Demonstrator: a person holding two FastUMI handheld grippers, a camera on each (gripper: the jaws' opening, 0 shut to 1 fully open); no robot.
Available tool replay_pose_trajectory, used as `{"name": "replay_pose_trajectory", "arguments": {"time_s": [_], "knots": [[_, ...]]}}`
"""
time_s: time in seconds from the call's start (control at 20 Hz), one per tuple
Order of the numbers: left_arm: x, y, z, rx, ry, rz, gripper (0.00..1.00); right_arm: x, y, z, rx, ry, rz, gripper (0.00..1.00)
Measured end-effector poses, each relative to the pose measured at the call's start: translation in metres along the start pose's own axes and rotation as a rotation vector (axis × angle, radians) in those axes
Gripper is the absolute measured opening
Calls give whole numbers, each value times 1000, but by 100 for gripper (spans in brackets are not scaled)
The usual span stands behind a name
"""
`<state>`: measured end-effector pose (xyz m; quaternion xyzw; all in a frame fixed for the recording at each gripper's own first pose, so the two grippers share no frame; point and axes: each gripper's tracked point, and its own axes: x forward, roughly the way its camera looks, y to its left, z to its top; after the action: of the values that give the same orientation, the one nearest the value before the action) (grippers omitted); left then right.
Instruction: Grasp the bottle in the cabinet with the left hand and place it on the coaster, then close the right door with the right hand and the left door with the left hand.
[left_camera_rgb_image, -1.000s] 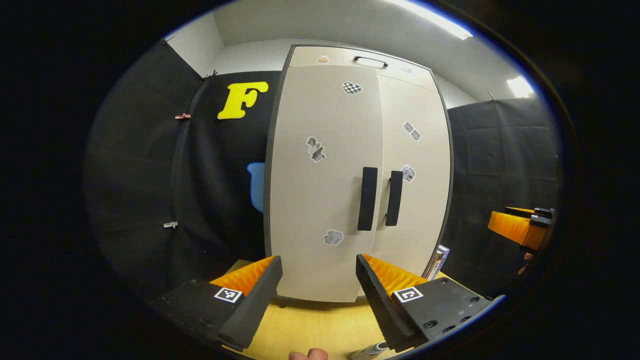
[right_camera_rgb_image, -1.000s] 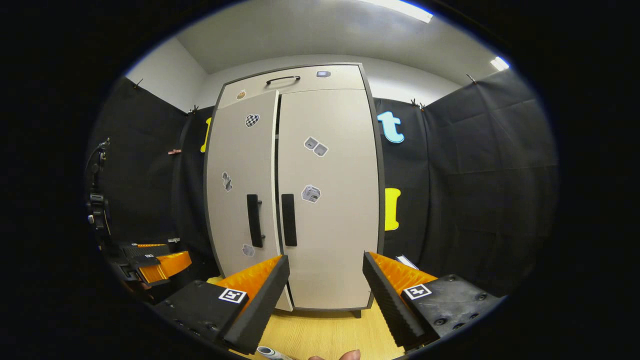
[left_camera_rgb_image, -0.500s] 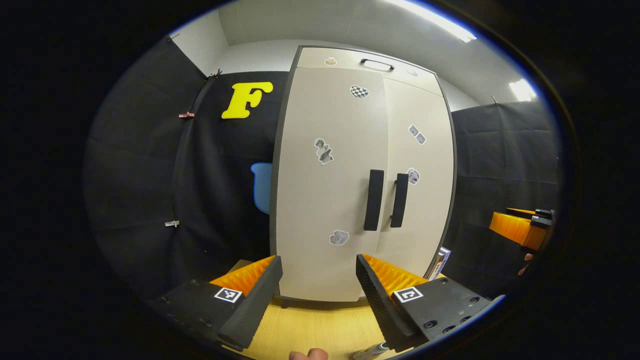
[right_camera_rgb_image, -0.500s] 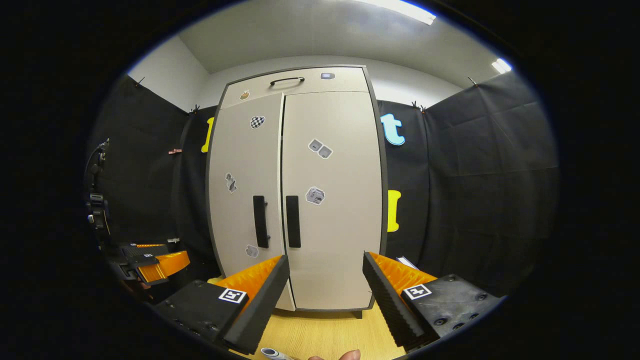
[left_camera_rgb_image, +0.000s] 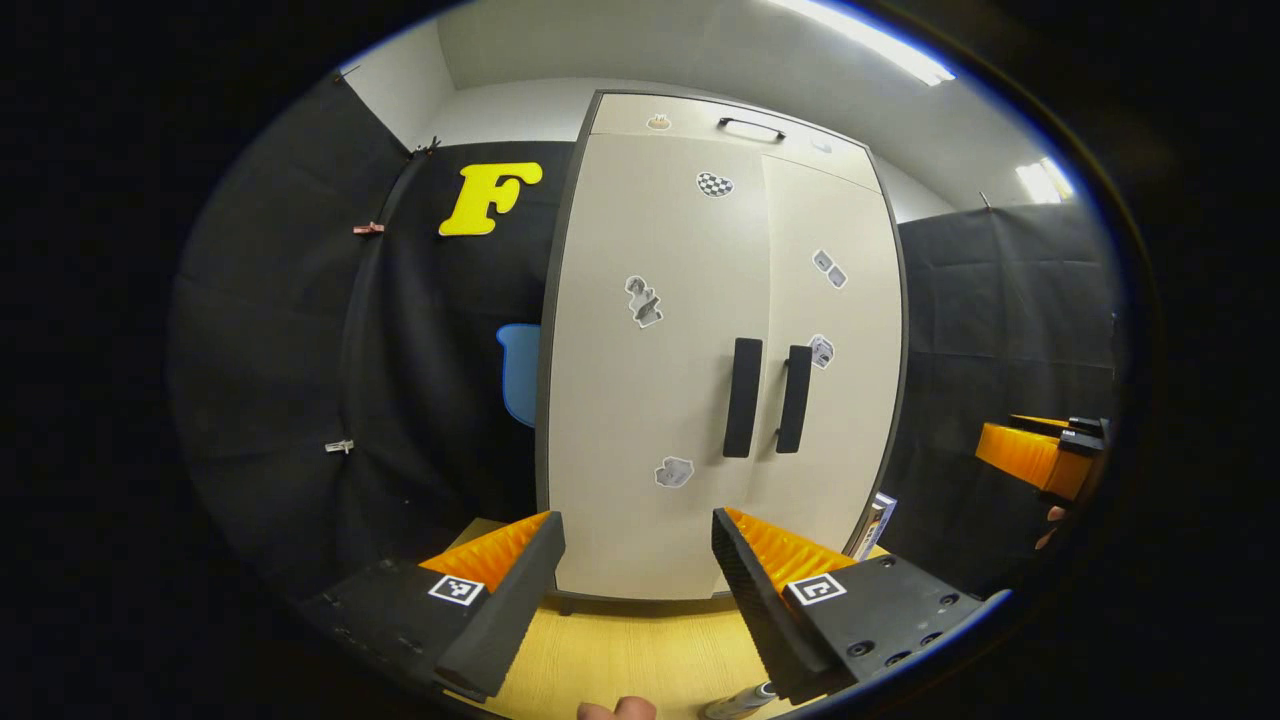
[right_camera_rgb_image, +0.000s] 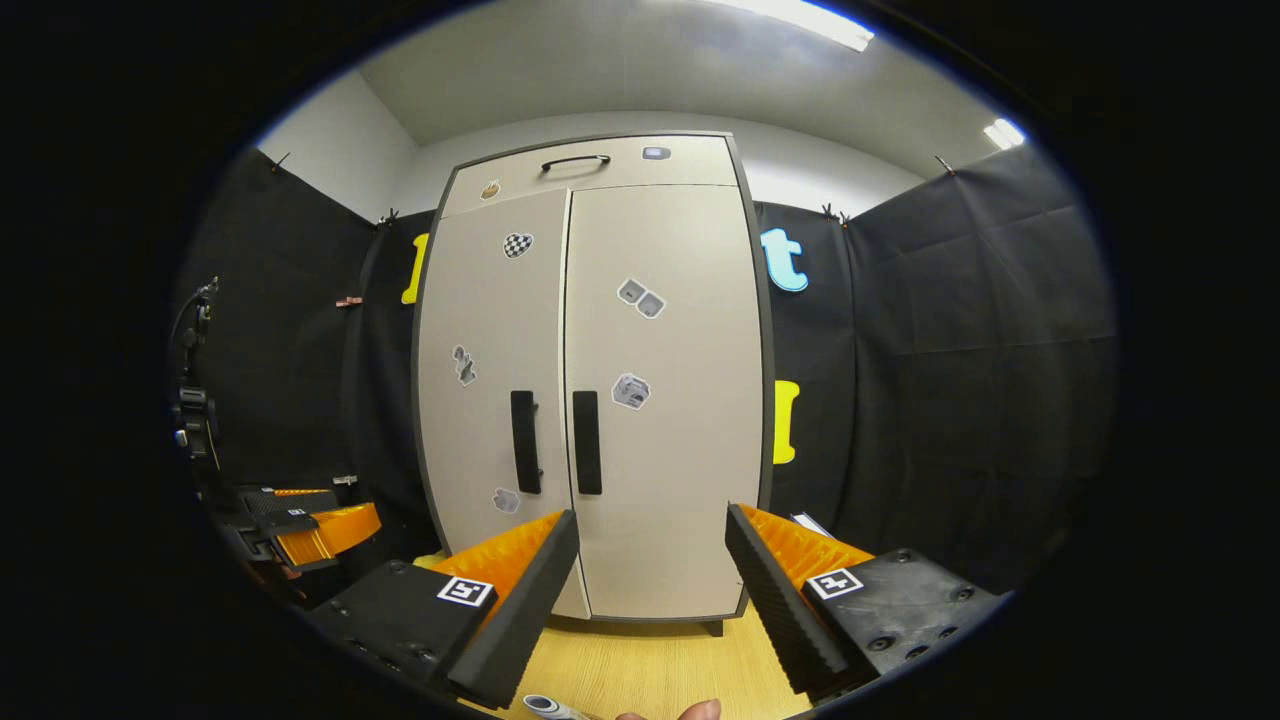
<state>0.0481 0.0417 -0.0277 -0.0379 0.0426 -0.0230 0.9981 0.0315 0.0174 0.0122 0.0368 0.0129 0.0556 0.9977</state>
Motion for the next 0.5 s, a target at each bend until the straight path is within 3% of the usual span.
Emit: {"name": "replay_pose_trajectory", "arguments": {"time_s": [0.5], "knots": [[3, -1, -1, -5, 3, -2, 94, 3, 0, 0, -4, 5, 4, 98]]}}
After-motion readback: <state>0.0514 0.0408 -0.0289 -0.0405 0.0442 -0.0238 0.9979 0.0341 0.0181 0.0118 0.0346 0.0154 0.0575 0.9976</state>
